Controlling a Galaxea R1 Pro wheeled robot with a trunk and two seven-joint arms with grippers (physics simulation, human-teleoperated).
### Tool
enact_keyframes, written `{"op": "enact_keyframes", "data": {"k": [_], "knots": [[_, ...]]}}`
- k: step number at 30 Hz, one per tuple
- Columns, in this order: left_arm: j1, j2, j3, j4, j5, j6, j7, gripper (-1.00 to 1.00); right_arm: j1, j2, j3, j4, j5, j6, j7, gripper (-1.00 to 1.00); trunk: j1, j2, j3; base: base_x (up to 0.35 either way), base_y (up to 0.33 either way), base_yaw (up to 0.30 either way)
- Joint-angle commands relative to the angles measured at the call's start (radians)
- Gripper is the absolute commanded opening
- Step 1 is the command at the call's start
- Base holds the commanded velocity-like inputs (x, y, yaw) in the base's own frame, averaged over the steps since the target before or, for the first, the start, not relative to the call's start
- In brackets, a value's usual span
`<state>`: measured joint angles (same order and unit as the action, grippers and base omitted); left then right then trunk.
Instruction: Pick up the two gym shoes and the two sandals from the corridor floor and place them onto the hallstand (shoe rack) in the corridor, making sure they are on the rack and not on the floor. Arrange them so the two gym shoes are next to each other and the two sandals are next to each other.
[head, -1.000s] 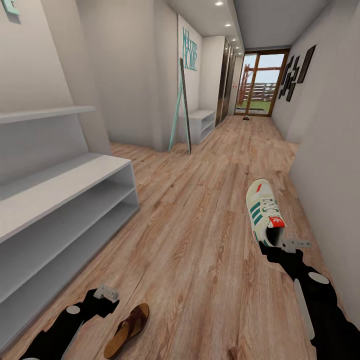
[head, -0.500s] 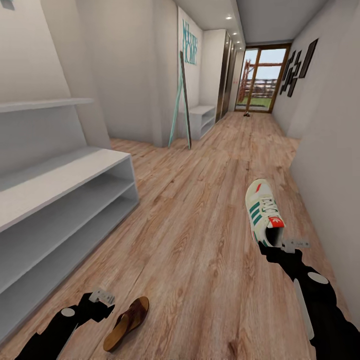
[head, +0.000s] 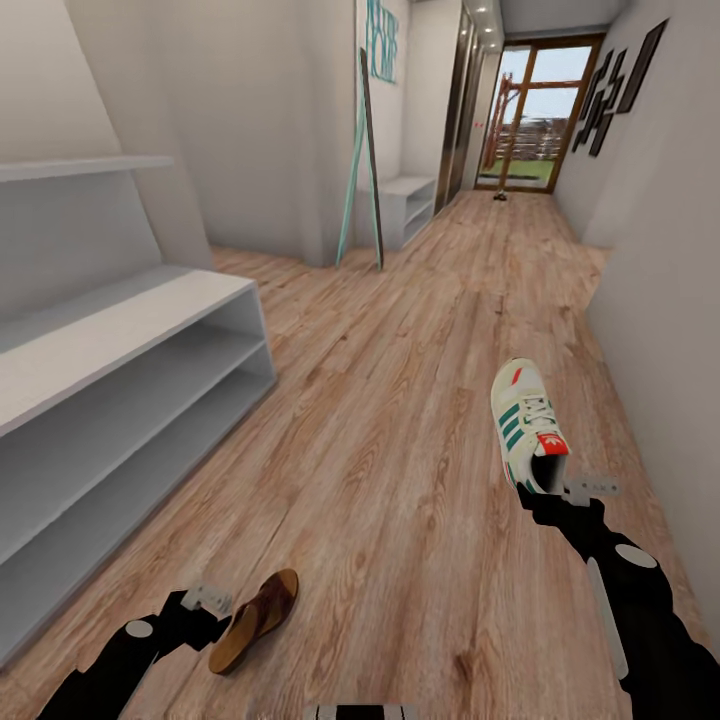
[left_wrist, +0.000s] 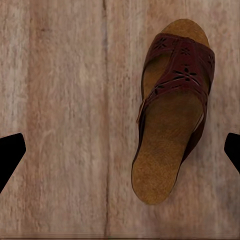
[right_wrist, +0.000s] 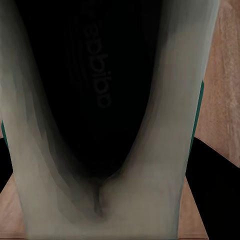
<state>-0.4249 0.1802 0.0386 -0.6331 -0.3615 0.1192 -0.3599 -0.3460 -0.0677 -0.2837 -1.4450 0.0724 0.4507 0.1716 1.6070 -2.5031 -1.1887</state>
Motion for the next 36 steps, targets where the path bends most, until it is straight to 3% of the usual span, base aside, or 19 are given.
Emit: {"op": "enact_keyframes", "data": {"k": [1,5,6,8,12,16,24,33,36], "knots": [[0.000,0.000,0.004,-0.002,-0.007,0.005,-0.008,1.00,-0.001,0.000,-0.002,-0.001,0.007,0.005,0.008,-1.00,0.000,-0.001,-0.006,0.000,0.000,0.000],[-0.001,0.001,0.004,-0.003,-0.039,0.006,-0.008,1.00,-0.001,0.000,-0.002,-0.001,0.007,0.005,0.008,-1.00,0.002,-0.002,-0.028,0.000,0.000,0.000],[-0.001,0.000,0.004,-0.003,-0.061,0.006,-0.008,1.00,-0.001,0.001,-0.002,-0.001,0.007,0.005,0.008,-1.00,0.002,-0.002,-0.034,0.000,0.000,0.000],[-0.001,-0.004,0.006,-0.002,-0.106,0.006,-0.008,1.00,-0.001,0.001,-0.002,-0.001,0.007,0.005,0.008,-1.00,0.002,-0.002,-0.037,0.000,0.000,0.000],[-0.001,-0.007,0.008,-0.002,-0.141,0.007,-0.009,1.00,-0.001,0.002,-0.002,-0.001,0.007,0.005,0.008,-1.00,0.002,-0.002,-0.042,0.000,0.000,0.000],[-0.001,-0.008,0.008,-0.002,-0.154,0.007,-0.021,1.00,-0.001,0.002,-0.002,-0.001,0.007,0.005,0.008,-1.00,0.002,-0.002,-0.043,0.000,0.000,0.000],[-0.002,-0.009,0.012,-0.002,-0.161,0.009,-0.100,1.00,-0.001,0.002,-0.002,-0.002,0.007,0.005,0.008,-1.00,0.002,-0.002,-0.043,0.000,0.000,0.000],[-0.002,-0.010,0.016,-0.002,-0.161,0.008,-0.109,1.00,-0.001,0.001,-0.002,-0.002,0.007,0.004,0.008,-1.00,0.002,-0.002,-0.043,0.000,0.000,0.000],[-0.005,-0.027,0.013,-0.019,-0.178,0.003,-0.092,1.00,0.000,0.000,-0.014,-0.006,0.009,0.004,0.007,-1.00,0.002,-0.002,-0.043,0.000,0.000,0.000]]}}
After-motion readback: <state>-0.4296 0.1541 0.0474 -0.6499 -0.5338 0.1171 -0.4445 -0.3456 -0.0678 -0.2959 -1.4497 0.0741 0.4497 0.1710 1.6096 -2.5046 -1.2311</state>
